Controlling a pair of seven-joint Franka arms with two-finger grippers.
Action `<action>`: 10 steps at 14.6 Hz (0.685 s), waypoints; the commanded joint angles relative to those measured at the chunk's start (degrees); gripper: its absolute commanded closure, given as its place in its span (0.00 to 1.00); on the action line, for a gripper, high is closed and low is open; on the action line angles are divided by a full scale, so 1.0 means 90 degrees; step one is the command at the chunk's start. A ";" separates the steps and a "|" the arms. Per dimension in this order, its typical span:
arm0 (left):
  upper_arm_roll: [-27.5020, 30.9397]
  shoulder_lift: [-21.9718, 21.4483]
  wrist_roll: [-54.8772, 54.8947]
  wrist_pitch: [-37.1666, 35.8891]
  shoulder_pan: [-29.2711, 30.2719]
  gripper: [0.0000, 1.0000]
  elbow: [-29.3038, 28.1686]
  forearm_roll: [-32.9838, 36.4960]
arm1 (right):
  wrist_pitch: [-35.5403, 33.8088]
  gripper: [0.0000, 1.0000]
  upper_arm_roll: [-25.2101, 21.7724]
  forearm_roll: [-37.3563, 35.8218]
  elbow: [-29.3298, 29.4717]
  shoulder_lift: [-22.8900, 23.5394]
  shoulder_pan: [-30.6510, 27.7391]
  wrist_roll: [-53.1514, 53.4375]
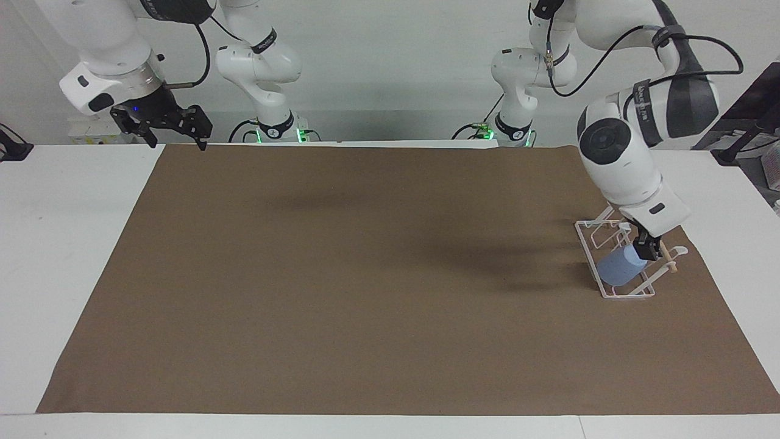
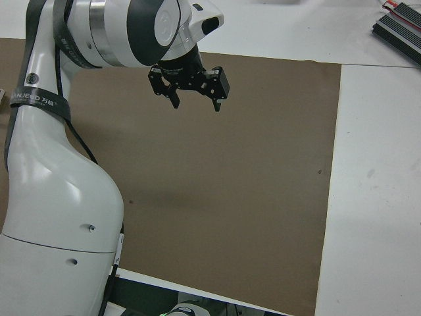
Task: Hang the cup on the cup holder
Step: 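Lower the cup onto the peg and open the left gripper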
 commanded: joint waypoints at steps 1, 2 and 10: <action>-0.0025 0.0059 0.0459 0.0195 0.0081 0.00 -0.0116 -0.0730 | -0.0007 0.01 0.0021 0.0090 0.0039 0.0000 -0.0075 -0.0133; -0.0025 0.0059 0.0781 0.0166 0.0130 0.00 -0.0126 -0.1091 | 0.0013 0.01 0.0021 0.0090 0.0039 0.0000 -0.0075 -0.0124; -0.0025 -0.0428 0.4000 -0.0312 0.0803 0.00 -0.0116 -0.3476 | 0.0022 0.01 0.0021 0.0090 0.0029 0.0000 -0.0075 -0.0124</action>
